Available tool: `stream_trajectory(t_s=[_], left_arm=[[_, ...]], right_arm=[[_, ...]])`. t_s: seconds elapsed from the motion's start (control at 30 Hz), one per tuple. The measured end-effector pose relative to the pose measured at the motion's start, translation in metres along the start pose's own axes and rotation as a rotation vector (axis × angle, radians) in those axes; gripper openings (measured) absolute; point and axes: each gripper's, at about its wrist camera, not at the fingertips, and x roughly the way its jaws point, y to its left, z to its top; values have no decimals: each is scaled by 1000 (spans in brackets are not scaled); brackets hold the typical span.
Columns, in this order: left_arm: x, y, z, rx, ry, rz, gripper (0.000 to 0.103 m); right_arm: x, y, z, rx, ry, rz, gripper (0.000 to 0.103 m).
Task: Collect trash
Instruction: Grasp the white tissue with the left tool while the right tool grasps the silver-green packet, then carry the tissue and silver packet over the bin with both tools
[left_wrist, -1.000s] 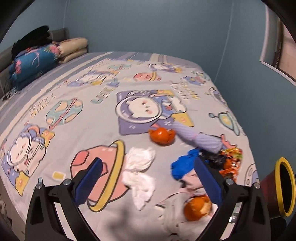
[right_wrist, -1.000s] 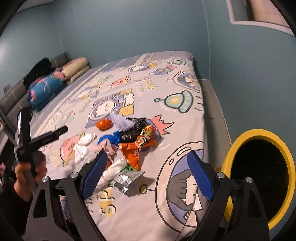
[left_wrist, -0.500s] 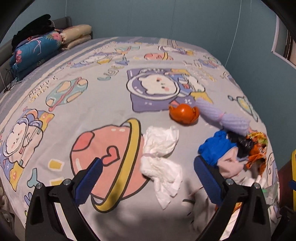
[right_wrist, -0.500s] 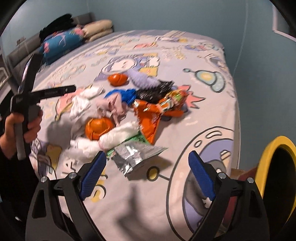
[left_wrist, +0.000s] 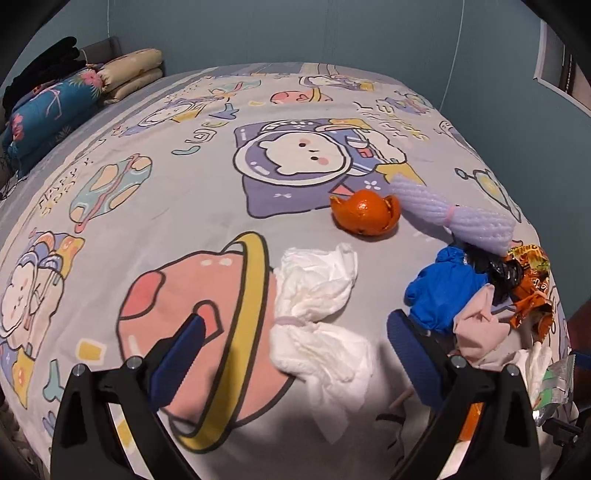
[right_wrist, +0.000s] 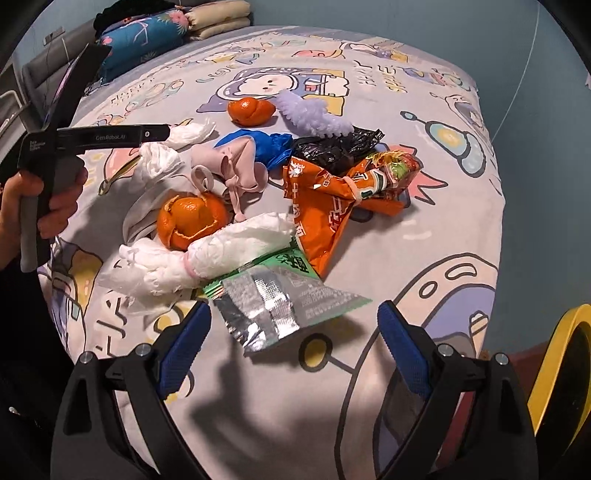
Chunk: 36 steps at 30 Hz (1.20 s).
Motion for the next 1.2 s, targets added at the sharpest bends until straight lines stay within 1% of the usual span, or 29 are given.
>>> stream_trajectory(t_s=[0.1, 0.17, 0.2, 0.27, 0.33, 0.4, 0.5, 0.53, 0.57, 0.63, 0.67, 0.73, 0.8, 0.93, 1.0, 1.1, 1.2], left_arm=[[6, -4, 1, 17, 2, 1, 95], [8, -4, 1, 12, -11, 14, 90], [8, -4, 2, 12, -14, 16, 90], [12, -3, 5, 14, -9, 8, 84], [19, -4, 7, 6, 10, -6, 83], [25, -6, 8, 11, 28, -11, 77], [34, -10, 8, 19, 55, -28, 66], [38, -12, 9, 17, 66, -28, 59], [41, -13, 8, 17, 72, -26, 48], [45, -15, 5, 23, 76, 5, 36], [45, -15, 4, 26, 76, 7, 32], [43, -12, 3, 22, 72, 3, 26], [41, -8, 3, 8, 67, -5, 23], [35, -6, 3, -12, 60, -30, 20], [28, -6, 3, -22, 42, -30, 20], [9, -8, 1, -39, 4, -71, 20], [-11, -6, -2, -54, -39, -90, 20]], right_arm=[[6, -1, 2, -4, 7, 1, 87], [10, 1, 1, -15, 18, 2, 87], [11, 2, 1, -19, 21, 0, 86], [17, 3, 1, -25, 38, 6, 82], [22, 4, 1, -34, 51, 1, 80], [25, 4, 1, -36, 58, -7, 77], [26, 1, 3, -18, 50, -3, 75], [26, 0, 4, -9, 47, -3, 70], [27, -1, 5, -4, 48, -5, 67], [29, -2, 6, 2, 51, -22, 52], [29, -3, 6, 4, 53, -28, 48], [27, -6, 5, 19, 46, -29, 34], [25, -9, 6, 38, 39, -23, 25], [19, -16, 6, 76, 19, -27, 15], [14, -18, 5, 83, -2, -28, 13], [-6, -20, 4, 81, -89, -48, 11], [-24, -31, 4, 127, -155, -40, 10]])
